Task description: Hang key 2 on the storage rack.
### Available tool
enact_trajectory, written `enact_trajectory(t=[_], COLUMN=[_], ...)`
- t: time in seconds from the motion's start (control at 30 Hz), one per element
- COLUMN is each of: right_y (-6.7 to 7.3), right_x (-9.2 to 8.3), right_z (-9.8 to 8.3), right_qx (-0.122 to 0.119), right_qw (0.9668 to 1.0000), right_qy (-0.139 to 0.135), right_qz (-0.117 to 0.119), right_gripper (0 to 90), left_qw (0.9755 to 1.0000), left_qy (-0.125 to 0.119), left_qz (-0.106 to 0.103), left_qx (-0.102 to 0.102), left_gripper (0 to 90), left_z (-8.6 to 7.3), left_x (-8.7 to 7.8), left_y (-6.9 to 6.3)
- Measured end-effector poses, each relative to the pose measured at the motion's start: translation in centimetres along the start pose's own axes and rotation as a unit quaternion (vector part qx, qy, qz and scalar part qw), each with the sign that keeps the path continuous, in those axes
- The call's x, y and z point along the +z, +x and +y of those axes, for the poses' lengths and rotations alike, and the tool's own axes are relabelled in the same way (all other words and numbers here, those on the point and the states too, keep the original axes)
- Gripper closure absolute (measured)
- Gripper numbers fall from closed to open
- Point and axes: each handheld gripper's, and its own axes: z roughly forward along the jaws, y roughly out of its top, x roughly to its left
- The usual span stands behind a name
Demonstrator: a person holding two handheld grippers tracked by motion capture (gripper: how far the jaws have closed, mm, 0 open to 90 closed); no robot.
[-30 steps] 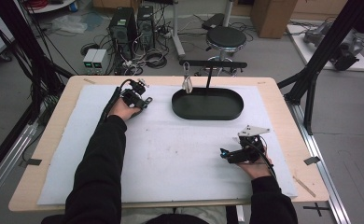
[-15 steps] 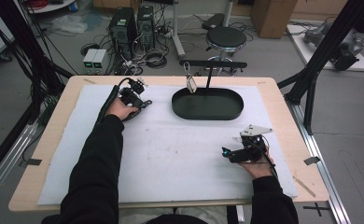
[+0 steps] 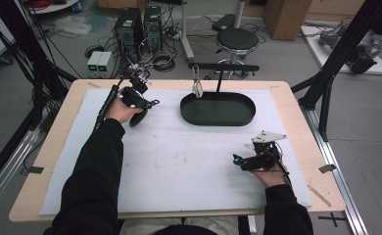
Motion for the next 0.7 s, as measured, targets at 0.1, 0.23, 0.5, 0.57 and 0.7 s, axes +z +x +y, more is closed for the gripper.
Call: enact_trajectory(t=[0.1,0.23,0.5,0.57,0.7], right_y=[0.0,0.0,0.1,0.1,0.1], right_x=[0.0,0.0,-0.3,-0.3,-0.2], right_z=[0.0,0.0,0.0,0.0,0.0], right_qx=[0.0,0.0,0.003,0.002,0.002], right_qw=[1.0,1.0,1.0,1.0,1.0], right_qy=[-0.001,-0.001,-0.003,-0.002,-0.003], right_qz=[0.0,-0.001,-0.002,-0.002,-0.001], right_gripper=[0.9,0.9,0.8,0.9,0.9], left_qw=[0.9999,0.9994,0.9985,0.9978,0.9965], left_qy=[-0.015,-0.033,-0.054,-0.064,-0.081], left_qz=[-0.002,-0.006,-0.01,-0.015,-0.017], left_qx=[-0.004,-0.008,-0.002,-0.005,-0.011], left_gripper=[85.5,85.6,85.6,85.6,85.6], left_z=[0.2,0.3,0.7,0.7,0.8], left_x=[-0.8,-1.7,-3.4,-4.0,-5.2], left_y=[-0.1,-0.1,-0.8,-0.8,-0.6])
